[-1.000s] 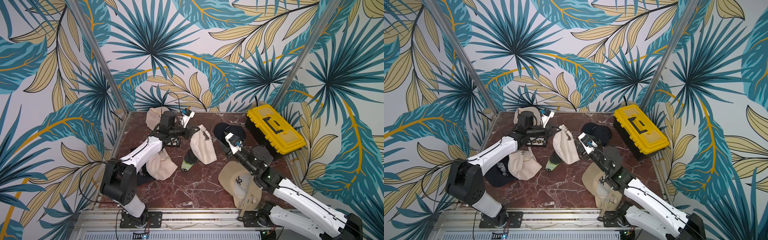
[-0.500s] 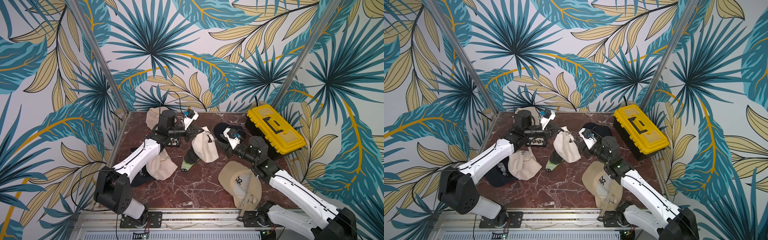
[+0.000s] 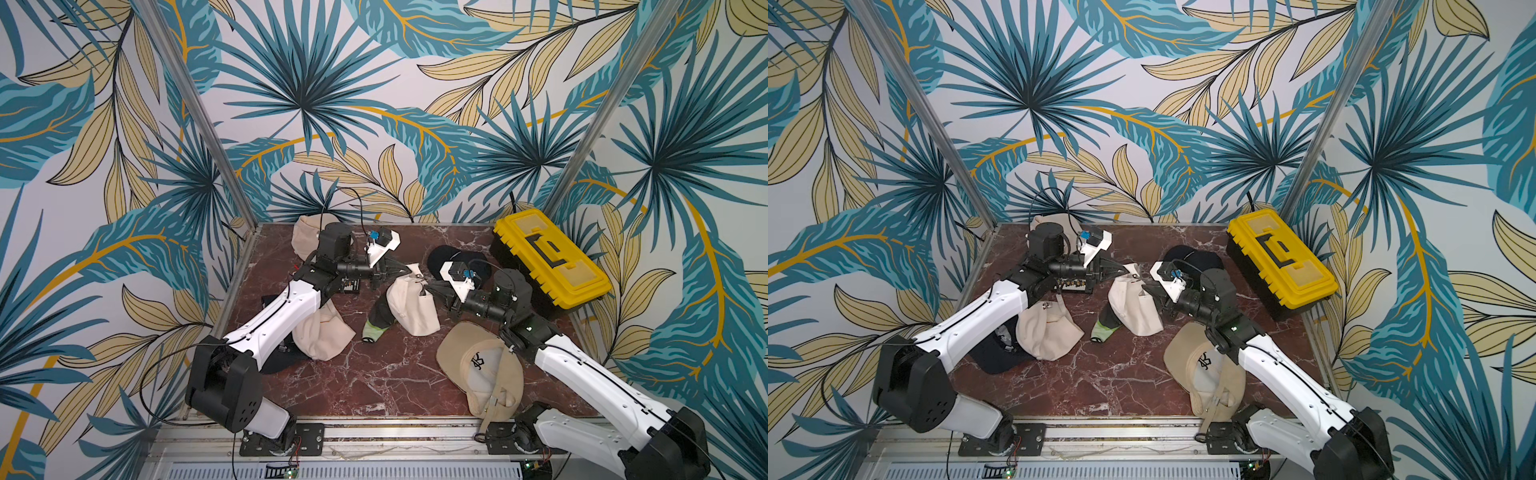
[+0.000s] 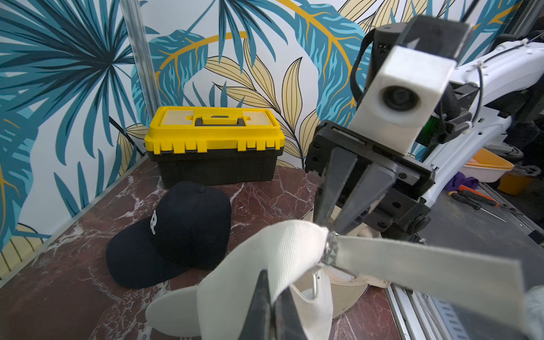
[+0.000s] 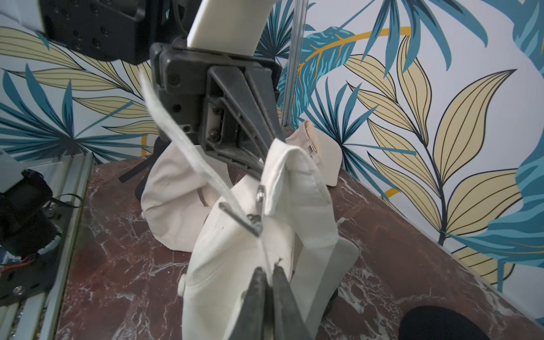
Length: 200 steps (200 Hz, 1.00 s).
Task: Open the adjustable buckle of the baseball cap
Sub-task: Pull the adjustable strap on the baseball cap.
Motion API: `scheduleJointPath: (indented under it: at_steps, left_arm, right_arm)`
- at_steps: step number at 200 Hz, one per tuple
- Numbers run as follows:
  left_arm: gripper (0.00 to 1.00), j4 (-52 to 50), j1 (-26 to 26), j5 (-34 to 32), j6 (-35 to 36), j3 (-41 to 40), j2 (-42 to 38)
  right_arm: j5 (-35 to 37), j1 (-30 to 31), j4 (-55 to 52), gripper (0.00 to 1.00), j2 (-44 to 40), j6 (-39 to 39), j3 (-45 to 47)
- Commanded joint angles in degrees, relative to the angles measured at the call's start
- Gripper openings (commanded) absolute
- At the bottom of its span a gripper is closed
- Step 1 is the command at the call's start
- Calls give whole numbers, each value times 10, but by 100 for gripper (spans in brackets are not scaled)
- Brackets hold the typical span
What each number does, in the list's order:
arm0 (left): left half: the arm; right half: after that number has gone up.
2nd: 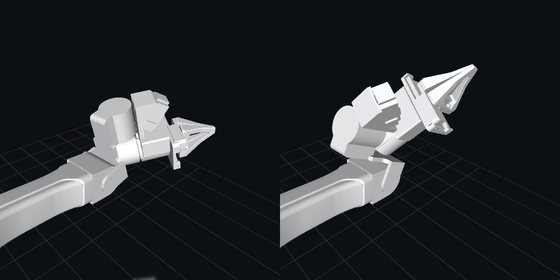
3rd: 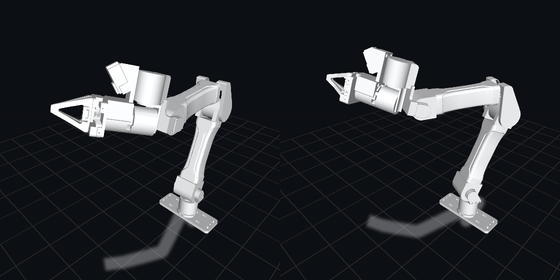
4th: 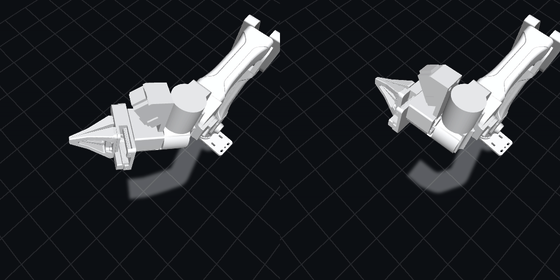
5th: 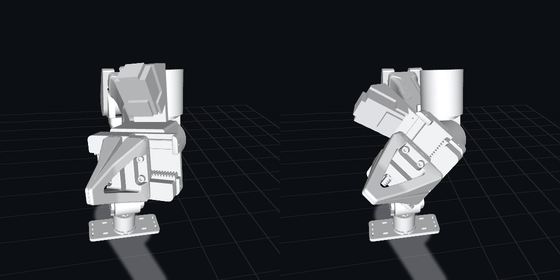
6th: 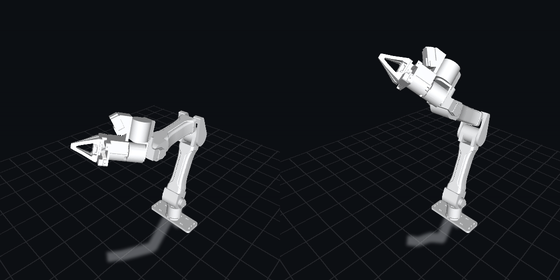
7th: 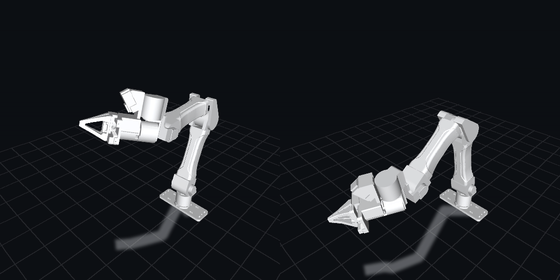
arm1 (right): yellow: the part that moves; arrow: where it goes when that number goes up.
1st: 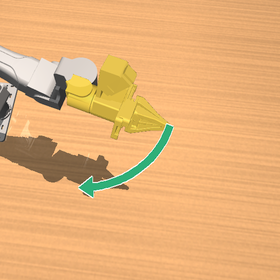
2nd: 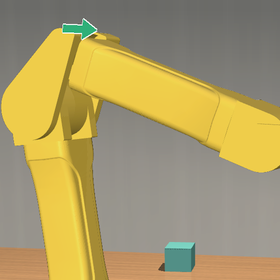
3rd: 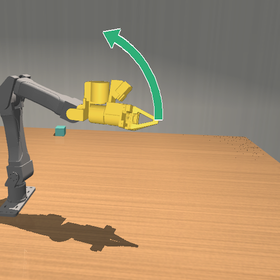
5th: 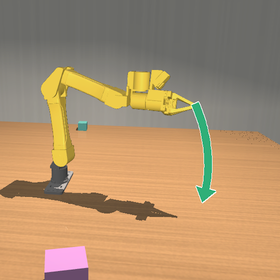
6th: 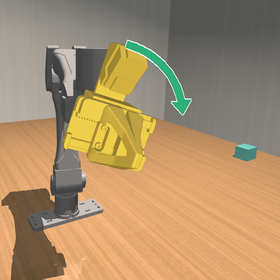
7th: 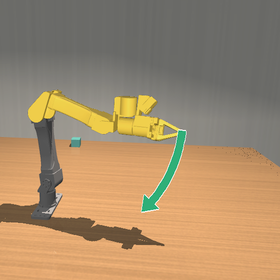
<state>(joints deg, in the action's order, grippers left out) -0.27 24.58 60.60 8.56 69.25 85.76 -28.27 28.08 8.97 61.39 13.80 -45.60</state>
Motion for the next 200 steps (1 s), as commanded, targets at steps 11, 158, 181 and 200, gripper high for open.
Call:
scheduleJointPath:
  at_steps: [11, 158, 181, 200]
  left_arm:
    - [10, 6, 7, 41, 4, 3, -4]
    - [41, 7, 17, 25, -20, -16, 0]
    - [40, 6, 14, -65, -55, -29, -16]
    - [32, 6, 11, -91, -66, -38, -16]
  right_arm:
    - [-35, -3, -14, 0, 4, 23, -11]
    - [32, -3, 52, 0, 15, 0, -6]
    - [64, -3, 66, 0, 15, -26, -3]
    - [78, -5, 82, 0, 14, -52, 0]
